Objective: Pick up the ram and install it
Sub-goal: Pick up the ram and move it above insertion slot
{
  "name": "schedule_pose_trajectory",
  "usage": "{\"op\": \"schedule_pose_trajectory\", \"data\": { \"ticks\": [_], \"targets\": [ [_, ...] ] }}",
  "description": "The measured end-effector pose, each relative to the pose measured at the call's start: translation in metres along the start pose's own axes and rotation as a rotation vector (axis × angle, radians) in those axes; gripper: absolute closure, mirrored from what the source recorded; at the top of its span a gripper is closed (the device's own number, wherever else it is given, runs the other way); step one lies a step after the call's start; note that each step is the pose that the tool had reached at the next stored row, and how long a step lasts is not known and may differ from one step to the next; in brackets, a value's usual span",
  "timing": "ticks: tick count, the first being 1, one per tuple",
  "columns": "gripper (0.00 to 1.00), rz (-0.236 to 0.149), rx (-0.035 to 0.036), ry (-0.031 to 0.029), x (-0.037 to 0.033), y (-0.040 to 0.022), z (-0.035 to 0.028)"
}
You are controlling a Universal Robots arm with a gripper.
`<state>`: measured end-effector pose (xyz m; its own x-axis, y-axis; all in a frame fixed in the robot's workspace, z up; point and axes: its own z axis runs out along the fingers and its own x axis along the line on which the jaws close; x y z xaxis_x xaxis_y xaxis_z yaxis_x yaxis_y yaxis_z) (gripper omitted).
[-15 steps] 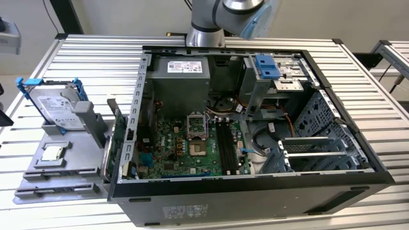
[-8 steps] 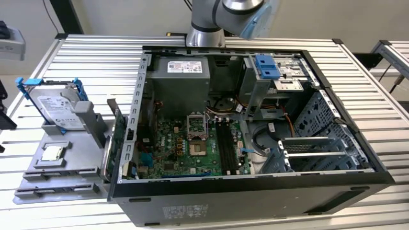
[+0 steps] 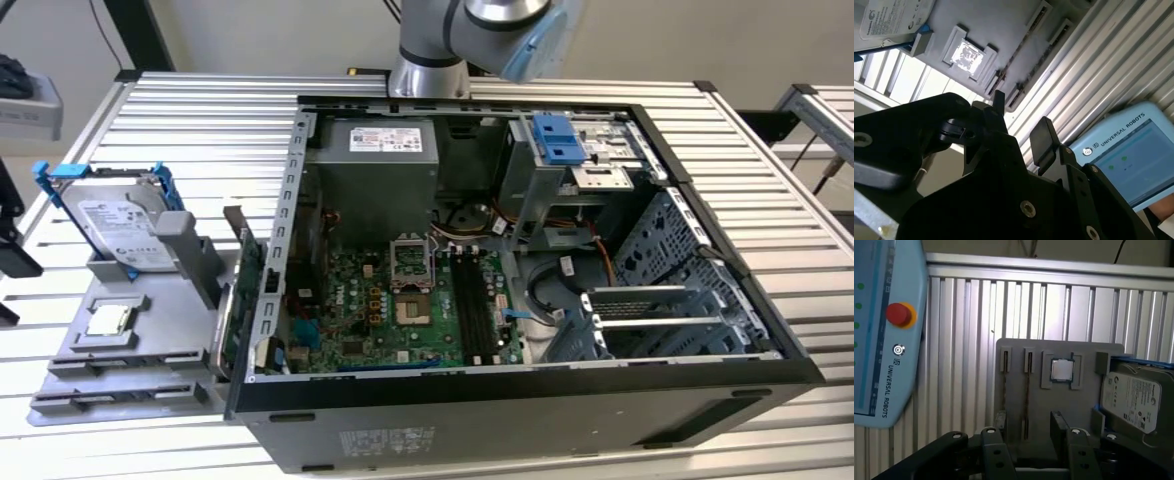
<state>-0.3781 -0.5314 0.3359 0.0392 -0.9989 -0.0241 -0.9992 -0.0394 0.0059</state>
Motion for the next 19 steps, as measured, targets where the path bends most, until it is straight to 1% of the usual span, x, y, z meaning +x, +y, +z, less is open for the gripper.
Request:
{"op": "schedule_pose_trajectory", "data": {
  "ticks": [6, 10, 16, 19],
  "targets": [
    [0.00, 0.019, 0.0006, -0.0001, 0.0002, 0.0001, 0.0084],
    [0.00, 0.019, 0.0021, -0.0001, 0.0003, 0.0001, 0.0148],
    [0.00, 0.019, 0.0021, -0.0001, 0.0005, 0.0001, 0.0213],
    [0.00, 0.019, 0.0022, -0.0002, 0.0008, 0.0001, 0.0268]
  ]
}}
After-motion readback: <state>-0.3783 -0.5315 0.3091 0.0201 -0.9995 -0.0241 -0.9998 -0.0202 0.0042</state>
